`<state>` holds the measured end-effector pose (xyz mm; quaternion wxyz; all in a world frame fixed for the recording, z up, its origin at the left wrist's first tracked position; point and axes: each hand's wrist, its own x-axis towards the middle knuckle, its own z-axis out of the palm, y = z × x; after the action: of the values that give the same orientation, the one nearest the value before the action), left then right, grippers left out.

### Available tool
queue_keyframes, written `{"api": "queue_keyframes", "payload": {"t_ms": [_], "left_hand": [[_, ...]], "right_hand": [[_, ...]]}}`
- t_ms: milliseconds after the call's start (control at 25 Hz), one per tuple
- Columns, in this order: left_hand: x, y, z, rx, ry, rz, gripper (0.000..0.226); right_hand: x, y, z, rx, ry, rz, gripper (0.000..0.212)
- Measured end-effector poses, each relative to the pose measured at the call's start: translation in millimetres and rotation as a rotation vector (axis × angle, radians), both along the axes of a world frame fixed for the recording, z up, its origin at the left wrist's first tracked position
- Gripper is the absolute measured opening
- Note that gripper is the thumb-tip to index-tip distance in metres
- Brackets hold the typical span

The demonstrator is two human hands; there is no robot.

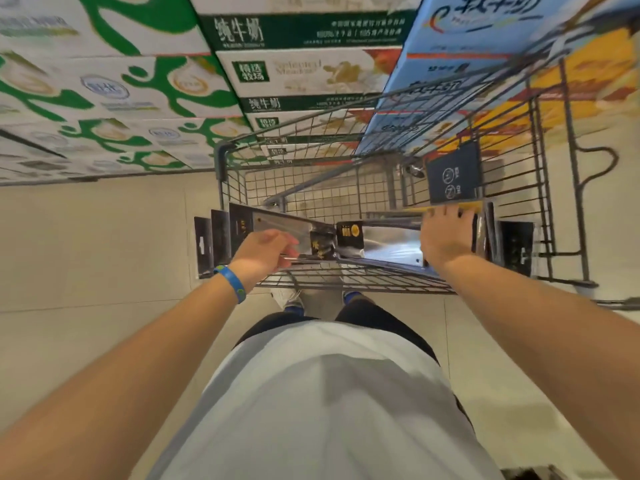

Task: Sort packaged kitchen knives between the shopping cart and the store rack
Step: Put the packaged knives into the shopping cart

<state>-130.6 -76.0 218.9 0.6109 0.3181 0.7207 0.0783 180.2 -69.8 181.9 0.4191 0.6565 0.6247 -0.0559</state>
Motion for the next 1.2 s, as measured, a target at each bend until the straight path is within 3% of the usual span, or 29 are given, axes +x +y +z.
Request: {"api": "queue_keyframes", "payload": {"t_ms": [160,320,440,560,720,880,960,1080,1200], "left_hand": [[37,-1,-9,-0.004,0.038,-0.049,0.027],[78,-4,-18,-0.007,0.015,-0.047,0.022],[106,2,-20,-0.015,-0.023,-0.115,0.023],[126,2,-16,0.024,-0.029,-0.145,0.026],[141,-1,-13,0.015,0.004,-0.185,0.026],[141,-12,-18,-0.013,0.004,-0.143,0.026],[138,-15,-20,-0.007,0.04,-0.149,0.027],[129,-15,-22,0.001,0.087,-0.127,0.026],[125,-15,-22,0.0,0.102,-0.101,0.026]], "right_hand": [[23,-7,7,0.059,0.073,0.11,0.037],[42,-6,15,0.099,0.217,0.09,0.028],[58,-3,20,0.095,0.322,0.019,0.034],[62,0,21,0.045,0.454,-0.093,0.024],[70,13,20,-0.111,0.517,-0.081,0.011],[83,10,18,-0.145,0.631,-0.152,0.024],[84,3,21,-0.106,0.688,-0.184,0.016],[73,-12,31,-0.047,0.659,-0.118,0.006],[56,-32,35,-0.131,0.549,-0.111,0.025]]}}
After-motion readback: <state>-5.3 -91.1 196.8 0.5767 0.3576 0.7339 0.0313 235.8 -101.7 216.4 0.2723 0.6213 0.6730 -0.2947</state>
